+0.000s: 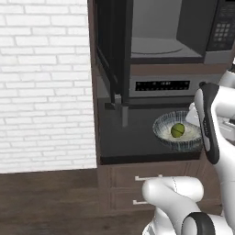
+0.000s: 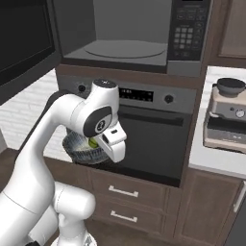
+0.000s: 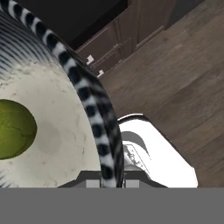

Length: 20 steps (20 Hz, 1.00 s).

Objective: Pick the lime from the sink and place it in the bowl. Then pick the bowl and place it in the microwave. Then close the microwave door and press the start button.

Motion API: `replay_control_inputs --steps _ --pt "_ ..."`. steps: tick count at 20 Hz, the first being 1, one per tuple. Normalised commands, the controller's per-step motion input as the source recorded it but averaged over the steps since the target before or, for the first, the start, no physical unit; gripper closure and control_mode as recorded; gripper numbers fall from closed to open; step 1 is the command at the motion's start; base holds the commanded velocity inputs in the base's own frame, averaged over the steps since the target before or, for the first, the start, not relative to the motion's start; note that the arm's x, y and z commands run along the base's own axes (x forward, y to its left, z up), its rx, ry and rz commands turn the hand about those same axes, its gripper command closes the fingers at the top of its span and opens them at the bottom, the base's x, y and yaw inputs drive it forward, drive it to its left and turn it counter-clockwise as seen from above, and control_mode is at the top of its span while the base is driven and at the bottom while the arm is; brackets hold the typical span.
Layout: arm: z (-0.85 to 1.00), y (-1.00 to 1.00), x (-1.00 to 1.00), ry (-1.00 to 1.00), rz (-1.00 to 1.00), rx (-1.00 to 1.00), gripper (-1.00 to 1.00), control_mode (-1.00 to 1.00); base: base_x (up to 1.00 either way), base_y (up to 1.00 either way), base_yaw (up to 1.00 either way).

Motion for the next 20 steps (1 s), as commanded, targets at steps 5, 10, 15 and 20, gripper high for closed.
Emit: replay_control_inputs --steps 5,10,15,20 --pt "0.00 0.00 0.00 0.00 0.00 0.00 1.00 1.00 0.45 0.25 -0.20" --pt "0.00 0.00 0.00 0.00 0.00 0.00 1.00 1.00 0.36 0.02 -0.21" --pt "0.00 0.00 0.00 0.00 0.00 0.00 1.00 1.00 0.45 0.00 -0.16" --pt "0.00 0.00 0.00 0.00 0.00 0.00 1.00 1.00 0.44 0.00 -0.12"
